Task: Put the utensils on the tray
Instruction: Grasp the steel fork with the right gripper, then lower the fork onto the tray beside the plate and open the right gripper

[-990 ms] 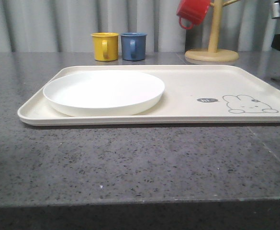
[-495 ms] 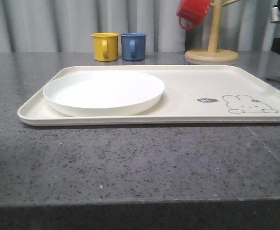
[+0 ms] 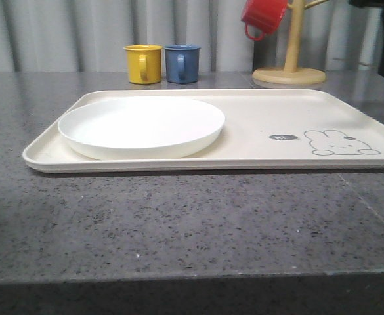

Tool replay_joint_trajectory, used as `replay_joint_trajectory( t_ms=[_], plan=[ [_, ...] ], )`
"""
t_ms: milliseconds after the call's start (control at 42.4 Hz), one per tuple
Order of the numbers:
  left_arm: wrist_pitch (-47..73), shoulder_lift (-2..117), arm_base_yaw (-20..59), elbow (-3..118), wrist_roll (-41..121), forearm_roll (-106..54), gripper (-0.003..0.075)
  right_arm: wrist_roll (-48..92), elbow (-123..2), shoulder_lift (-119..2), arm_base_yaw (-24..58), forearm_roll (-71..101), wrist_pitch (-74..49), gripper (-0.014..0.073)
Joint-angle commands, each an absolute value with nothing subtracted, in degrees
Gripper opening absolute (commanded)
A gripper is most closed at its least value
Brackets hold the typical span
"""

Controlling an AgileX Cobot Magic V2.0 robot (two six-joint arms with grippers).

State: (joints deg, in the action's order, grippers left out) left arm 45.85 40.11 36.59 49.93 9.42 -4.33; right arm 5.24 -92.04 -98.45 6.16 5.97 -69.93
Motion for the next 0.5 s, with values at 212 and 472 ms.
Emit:
replay_joint_trajectory(
  t_ms=[212, 472],
  plan=[
    [41.7, 39.9, 37.0, 51.4, 8.7, -4.6, 0.0354, -10.7, -98.4, -100.6, 21.3, 2.9, -70.9, -0.0011],
    [41.7, 39.9, 37.0, 51.4, 8.7, -4.6, 0.0354, -25.0, -98.8, -106.3, 22.2, 0.0, -67.2, -0.0011]
  ],
)
